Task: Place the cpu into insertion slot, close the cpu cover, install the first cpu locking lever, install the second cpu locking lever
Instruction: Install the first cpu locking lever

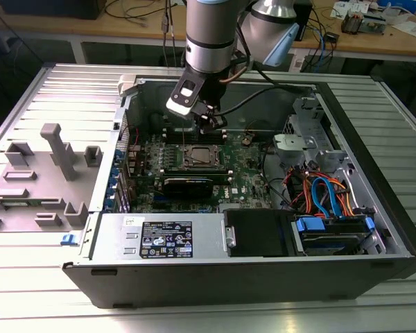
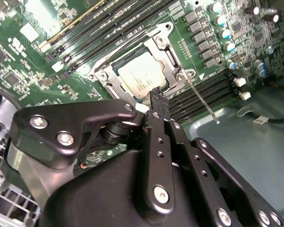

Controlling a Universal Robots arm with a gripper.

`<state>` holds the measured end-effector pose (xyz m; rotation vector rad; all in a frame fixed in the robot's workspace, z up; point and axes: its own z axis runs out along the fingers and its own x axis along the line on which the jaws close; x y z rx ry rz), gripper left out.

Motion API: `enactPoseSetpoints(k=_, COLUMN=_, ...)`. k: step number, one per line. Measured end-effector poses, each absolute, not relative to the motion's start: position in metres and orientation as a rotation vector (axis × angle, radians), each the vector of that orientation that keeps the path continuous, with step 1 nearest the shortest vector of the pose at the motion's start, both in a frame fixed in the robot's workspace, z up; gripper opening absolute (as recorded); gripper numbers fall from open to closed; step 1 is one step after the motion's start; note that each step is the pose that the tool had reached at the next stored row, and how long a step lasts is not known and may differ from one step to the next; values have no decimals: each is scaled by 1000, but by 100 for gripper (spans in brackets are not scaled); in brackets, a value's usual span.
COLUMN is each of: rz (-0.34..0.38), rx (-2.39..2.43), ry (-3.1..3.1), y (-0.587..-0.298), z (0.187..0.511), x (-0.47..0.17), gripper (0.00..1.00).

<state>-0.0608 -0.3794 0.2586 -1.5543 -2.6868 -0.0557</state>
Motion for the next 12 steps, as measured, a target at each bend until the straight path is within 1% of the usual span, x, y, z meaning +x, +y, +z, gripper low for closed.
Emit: enactPoseSetpoints(k=12, rz=-53, rx=-1418, ry=-2759, y=-379, z=265, x=-61, gripper=11)
